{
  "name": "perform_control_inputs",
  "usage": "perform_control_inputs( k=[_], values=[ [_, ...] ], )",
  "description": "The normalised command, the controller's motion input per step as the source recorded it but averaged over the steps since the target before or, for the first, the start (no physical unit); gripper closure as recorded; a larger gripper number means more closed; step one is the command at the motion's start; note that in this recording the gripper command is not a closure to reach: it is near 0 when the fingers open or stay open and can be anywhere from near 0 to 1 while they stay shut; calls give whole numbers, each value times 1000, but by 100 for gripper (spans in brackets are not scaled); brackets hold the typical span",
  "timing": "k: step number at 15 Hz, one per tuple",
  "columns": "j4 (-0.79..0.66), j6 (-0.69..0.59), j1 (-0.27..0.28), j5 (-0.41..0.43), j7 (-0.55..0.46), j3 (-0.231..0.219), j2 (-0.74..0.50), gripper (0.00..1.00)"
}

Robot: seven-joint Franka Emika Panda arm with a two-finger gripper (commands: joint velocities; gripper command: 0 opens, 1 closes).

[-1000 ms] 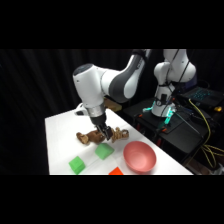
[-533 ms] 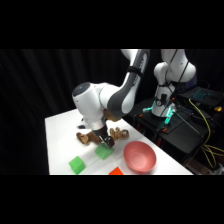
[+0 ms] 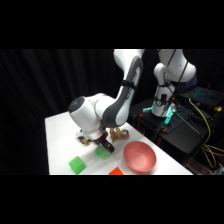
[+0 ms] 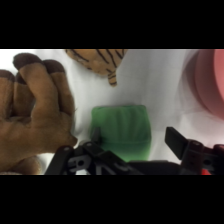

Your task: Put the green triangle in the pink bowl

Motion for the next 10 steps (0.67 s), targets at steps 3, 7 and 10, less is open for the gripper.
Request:
perform_control_inputs(
  k=[3, 7, 10],
  values=[
    [365, -185, -105, 57, -279, 57, 222, 0],
    [249, -95, -87, 55, -245, 53, 144, 100],
    [173, -40, -43, 28, -192, 42, 87, 100]
  ],
)
